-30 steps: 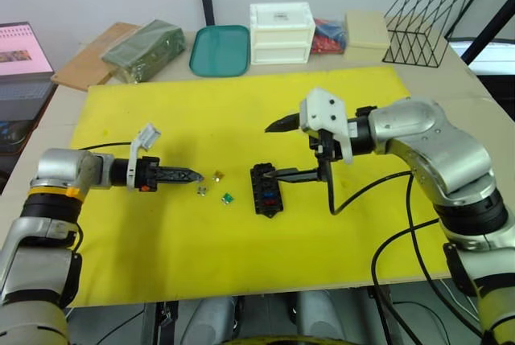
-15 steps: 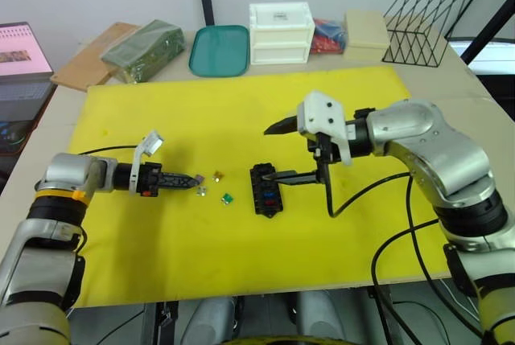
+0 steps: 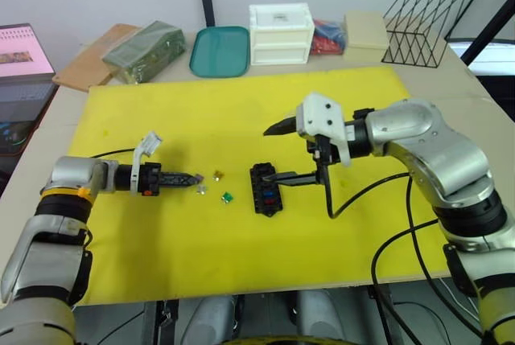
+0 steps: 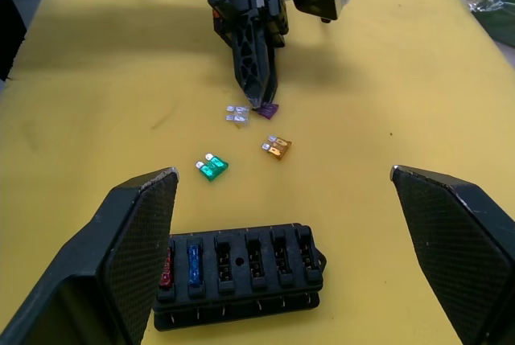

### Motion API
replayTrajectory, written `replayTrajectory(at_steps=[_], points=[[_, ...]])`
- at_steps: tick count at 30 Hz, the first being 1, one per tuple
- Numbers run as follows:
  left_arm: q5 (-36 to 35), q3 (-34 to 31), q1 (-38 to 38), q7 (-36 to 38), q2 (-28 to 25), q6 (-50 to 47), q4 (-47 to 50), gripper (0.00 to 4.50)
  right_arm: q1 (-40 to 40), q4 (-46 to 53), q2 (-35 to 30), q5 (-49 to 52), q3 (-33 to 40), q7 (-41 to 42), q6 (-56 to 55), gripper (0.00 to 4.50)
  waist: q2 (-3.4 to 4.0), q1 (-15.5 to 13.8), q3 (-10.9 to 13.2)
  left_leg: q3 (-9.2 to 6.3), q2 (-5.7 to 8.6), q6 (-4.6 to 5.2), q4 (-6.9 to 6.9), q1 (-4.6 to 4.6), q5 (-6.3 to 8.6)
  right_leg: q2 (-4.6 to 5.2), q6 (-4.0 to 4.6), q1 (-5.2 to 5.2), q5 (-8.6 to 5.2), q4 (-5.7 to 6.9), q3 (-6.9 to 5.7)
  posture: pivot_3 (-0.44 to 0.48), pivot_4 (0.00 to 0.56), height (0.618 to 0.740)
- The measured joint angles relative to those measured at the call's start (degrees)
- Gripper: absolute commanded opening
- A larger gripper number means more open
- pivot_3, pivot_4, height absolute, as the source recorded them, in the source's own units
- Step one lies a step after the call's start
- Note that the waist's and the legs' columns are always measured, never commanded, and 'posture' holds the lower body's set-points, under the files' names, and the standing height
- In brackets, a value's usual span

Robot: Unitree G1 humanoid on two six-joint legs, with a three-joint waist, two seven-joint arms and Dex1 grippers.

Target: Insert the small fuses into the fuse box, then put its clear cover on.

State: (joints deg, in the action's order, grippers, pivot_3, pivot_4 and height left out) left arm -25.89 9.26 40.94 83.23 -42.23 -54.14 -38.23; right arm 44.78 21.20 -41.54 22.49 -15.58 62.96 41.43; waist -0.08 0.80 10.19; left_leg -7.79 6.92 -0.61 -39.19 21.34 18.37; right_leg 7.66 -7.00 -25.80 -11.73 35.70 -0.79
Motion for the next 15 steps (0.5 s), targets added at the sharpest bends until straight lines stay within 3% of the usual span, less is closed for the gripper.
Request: replayTrajectory(at_steps=[3,8,15], points=[[0.29,-0.30,-0.01,-0.07,0.19,0.22,-0.18,1.31,0.00,-0.01,0.00,-0.49,-0.39,0.27,-0.59,4.50,-0.01,0.00,0.00,0.00,0.00,-0.02,-0.01,-0.03,-0.01,0.00,0.00,0.00,0.00,0.08,0.02,0.000,0.150,0.740],[0.59,-1.09,-0.20,-1.31,0.65,0.84,-0.39,0.08,0.00,-0.02,0.00,-1.01,-1.11,0.37,-0.66,4.50,-0.01,0.00,0.00,0.00,0.01,-0.05,-0.02,-0.04,-0.03,0.00,0.00,-0.02,0.00,0.16,0.04,0.000,0.150,0.740],[0.57,-1.84,-1.05,-1.64,0.80,2.19,0.25,0.03,0.00,-0.02,0.01,-1.16,-1.35,0.38,-0.67,4.50,-0.01,-0.01,-0.01,0.00,0.01,-0.08,-0.03,-0.05,-0.05,0.00,0.00,-0.05,0.00,0.22,0.07,0.000,0.150,0.740]])
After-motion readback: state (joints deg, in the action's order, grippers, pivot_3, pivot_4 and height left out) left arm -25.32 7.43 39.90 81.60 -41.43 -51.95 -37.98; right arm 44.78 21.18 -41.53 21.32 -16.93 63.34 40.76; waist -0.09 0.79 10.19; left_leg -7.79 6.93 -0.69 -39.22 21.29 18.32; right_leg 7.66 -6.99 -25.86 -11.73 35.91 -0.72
